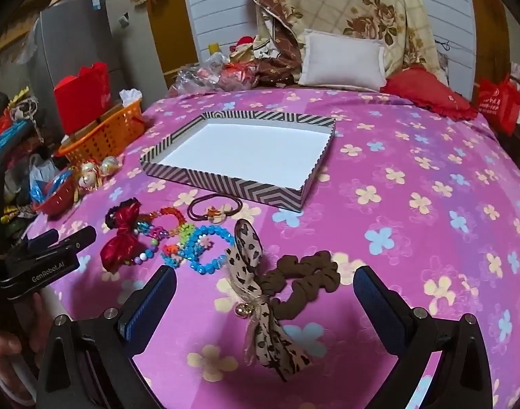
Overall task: Organize jewelry
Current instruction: 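Move both tools toward the red bow and leopard-print bow scrunchie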
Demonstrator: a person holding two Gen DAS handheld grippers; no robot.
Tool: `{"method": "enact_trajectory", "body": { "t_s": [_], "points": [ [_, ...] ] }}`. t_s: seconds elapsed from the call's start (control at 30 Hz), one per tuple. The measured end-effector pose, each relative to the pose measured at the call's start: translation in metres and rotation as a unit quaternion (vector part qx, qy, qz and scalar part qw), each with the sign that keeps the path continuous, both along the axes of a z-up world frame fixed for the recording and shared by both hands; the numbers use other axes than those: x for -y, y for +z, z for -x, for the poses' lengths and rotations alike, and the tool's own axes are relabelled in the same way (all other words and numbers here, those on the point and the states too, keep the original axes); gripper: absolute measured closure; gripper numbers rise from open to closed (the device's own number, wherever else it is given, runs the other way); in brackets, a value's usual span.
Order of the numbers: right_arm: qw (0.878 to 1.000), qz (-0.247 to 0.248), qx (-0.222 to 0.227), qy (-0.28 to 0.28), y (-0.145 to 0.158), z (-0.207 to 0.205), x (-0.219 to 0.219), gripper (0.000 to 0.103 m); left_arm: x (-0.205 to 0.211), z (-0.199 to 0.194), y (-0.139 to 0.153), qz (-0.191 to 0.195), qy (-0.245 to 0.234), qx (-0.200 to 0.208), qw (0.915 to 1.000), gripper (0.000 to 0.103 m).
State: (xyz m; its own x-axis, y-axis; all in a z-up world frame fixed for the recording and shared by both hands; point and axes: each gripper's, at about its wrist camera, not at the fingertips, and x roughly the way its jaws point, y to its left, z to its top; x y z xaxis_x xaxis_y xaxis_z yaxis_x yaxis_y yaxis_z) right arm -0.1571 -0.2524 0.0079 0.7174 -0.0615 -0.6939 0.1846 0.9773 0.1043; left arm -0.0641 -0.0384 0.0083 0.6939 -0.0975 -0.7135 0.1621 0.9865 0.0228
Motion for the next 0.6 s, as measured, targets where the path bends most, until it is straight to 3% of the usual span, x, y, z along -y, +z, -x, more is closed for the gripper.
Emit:
{"method": "enact_trajectory", "body": {
  "t_s": [0.6],
  "points": [
    [1.000, 0.004, -0.018, 0.001, -0.008, -0.002, 0.000, 0.000, -0.010, -0.004, -0.009, 0.014, 0.006, -0.026, 0.9996, 0.015]
  ]
}}
